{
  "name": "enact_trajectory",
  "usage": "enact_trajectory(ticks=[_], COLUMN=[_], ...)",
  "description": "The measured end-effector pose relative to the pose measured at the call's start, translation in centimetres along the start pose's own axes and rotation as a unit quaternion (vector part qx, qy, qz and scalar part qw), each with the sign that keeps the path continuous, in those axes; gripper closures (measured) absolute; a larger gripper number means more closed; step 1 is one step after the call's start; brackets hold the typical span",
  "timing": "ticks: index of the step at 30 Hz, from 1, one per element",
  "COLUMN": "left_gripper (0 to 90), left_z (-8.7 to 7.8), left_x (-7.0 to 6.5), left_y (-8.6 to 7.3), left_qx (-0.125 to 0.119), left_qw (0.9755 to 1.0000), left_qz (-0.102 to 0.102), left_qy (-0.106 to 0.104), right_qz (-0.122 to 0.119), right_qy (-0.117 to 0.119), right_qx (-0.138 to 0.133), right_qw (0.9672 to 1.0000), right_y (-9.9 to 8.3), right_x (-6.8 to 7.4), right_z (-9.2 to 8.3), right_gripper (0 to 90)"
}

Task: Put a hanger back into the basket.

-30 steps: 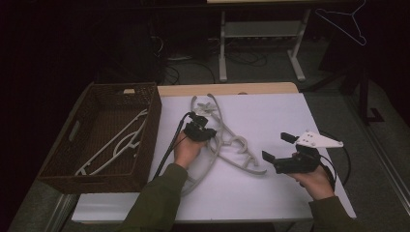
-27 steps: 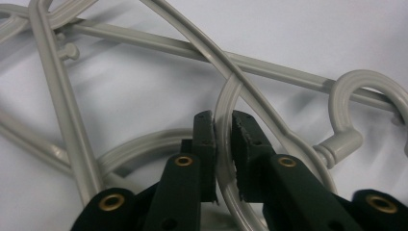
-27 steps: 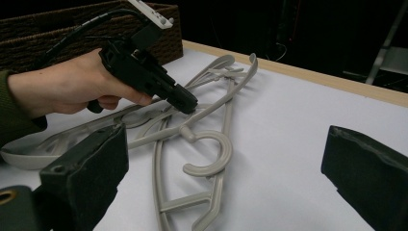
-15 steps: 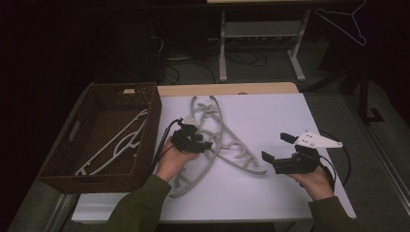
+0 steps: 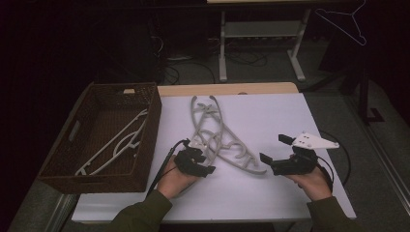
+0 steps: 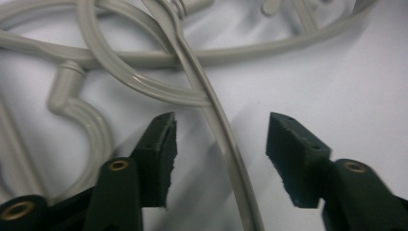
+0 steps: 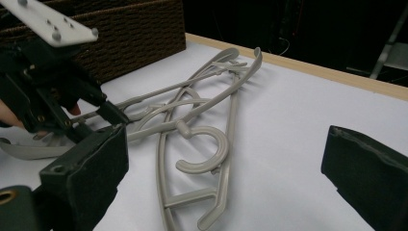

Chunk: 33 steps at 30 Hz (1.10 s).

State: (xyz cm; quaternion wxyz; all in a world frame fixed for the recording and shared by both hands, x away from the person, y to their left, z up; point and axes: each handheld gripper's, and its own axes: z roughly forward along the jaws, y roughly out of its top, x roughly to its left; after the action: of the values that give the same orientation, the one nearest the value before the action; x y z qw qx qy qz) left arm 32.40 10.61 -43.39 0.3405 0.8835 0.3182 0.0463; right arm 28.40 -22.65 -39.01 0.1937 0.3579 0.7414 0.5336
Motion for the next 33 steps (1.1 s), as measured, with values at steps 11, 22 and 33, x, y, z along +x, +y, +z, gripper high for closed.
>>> enact_trajectory(ticks=[11,22,33], left_gripper=[70.7,77.6,82.0], left_z=[0.6,0.3,-2.0], left_x=[0.6,0.9,1.4], left_y=[-0.1,0.0,0.8], left_qx=[-0.004,0.002,-0.011], left_qw=[1.0000,0.9997,0.9998], left_qz=[0.003,-0.015,-0.003], left_qy=[0.006,-0.017,-0.018], right_qz=[0.000,0.000,0.000], right_qy=[0.001,0.001,-0.001], right_qx=[0.001,0.001,0.002], right_qw=[1.0000,1.0000,1.0000], right_y=[0.0,0.0,-0.1], right_x=[-0.1,-0.1,-0.1], right_z=[0.1,0.1,0.0], right_gripper=[2.1,2.1,2.1])
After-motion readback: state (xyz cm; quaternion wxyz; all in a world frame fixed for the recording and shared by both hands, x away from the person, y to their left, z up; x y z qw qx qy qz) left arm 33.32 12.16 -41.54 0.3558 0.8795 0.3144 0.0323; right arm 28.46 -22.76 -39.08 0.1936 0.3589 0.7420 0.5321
